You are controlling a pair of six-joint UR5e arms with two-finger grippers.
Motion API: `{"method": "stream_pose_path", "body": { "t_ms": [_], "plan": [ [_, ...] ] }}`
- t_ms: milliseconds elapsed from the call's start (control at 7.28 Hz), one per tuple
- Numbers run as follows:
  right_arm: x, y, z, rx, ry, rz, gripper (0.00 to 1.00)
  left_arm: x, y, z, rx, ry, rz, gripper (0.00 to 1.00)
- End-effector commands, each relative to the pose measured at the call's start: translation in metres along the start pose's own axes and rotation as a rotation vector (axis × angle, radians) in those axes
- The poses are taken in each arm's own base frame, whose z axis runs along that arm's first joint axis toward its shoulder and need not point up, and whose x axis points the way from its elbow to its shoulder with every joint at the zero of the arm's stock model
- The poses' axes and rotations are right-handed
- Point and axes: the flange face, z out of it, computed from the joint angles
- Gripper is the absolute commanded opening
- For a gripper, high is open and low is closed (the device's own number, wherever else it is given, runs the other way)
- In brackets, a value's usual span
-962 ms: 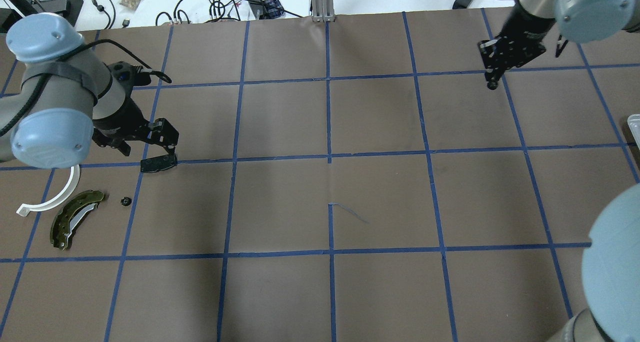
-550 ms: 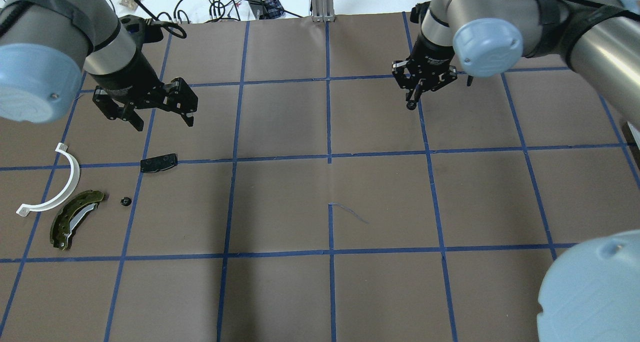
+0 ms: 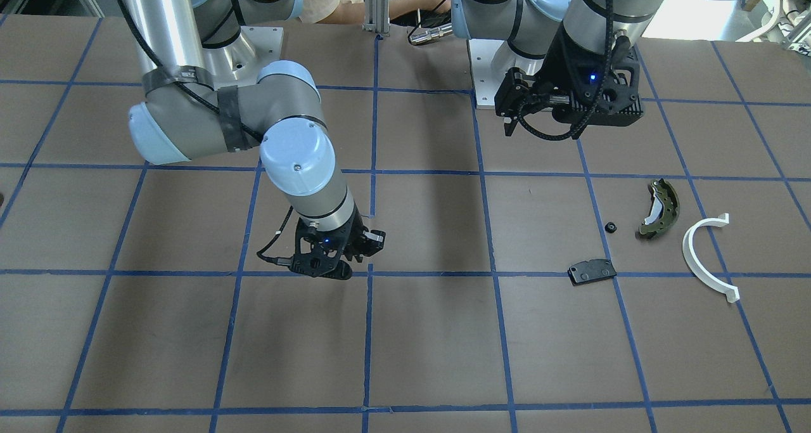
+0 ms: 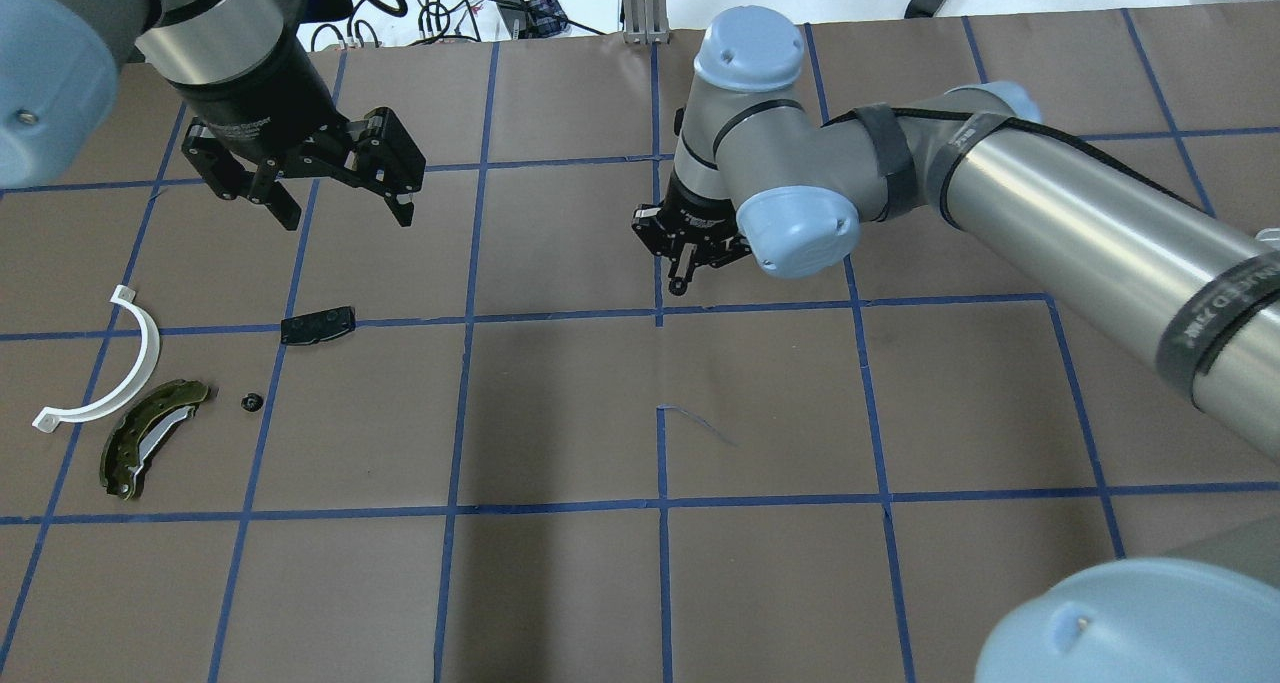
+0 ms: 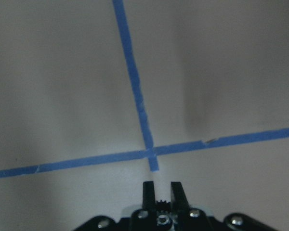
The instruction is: Place bearing gear from tray to pile
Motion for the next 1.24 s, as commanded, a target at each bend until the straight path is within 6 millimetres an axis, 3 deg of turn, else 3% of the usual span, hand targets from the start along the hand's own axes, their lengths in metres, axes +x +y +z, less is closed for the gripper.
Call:
{"method": "stream_pose_path", "body": {
  "t_ms": [0, 137, 275, 412, 550, 825, 1100],
  "plan": [
    [-0.033, 0.043, 0.041, -0.016, -0.005, 0.022, 0.00, 0.002, 0.003, -0.004, 0.003, -0.003, 0.008, 1.00],
    [-0.034, 0.054, 0.054, -0.027, 0.003, 0.020, 0.00, 0.002, 0.003, -0.004, 0.003, -0.003, 0.010, 1.00],
    [-0.037, 0.060, 0.061, -0.001, -0.011, 0.002, 0.28, 0.002, 0.004, -0.003, 0.000, -0.006, 0.013, 1.00],
    [-0.038, 0.059, 0.057, 0.027, -0.024, 0.000, 0.91, 0.002, 0.004, -0.003, 0.000, -0.006, 0.013, 1.00],
    [-0.040, 0.056, 0.048, 0.042, -0.033, -0.007, 1.00, 0.002, 0.002, 0.001, -0.003, -0.004, 0.013, 1.00],
    [-0.019, 0.023, 0.006, 0.097, -0.058, -0.013, 1.00, 0.002, 0.004, 0.001, -0.003, -0.004, 0.014, 1.00],
    [0.027, 0.000, -0.047, 0.093, -0.021, -0.104, 1.00, 0.001, -0.018, 0.037, -0.073, 0.003, -0.018, 1.00]
  ]
}}
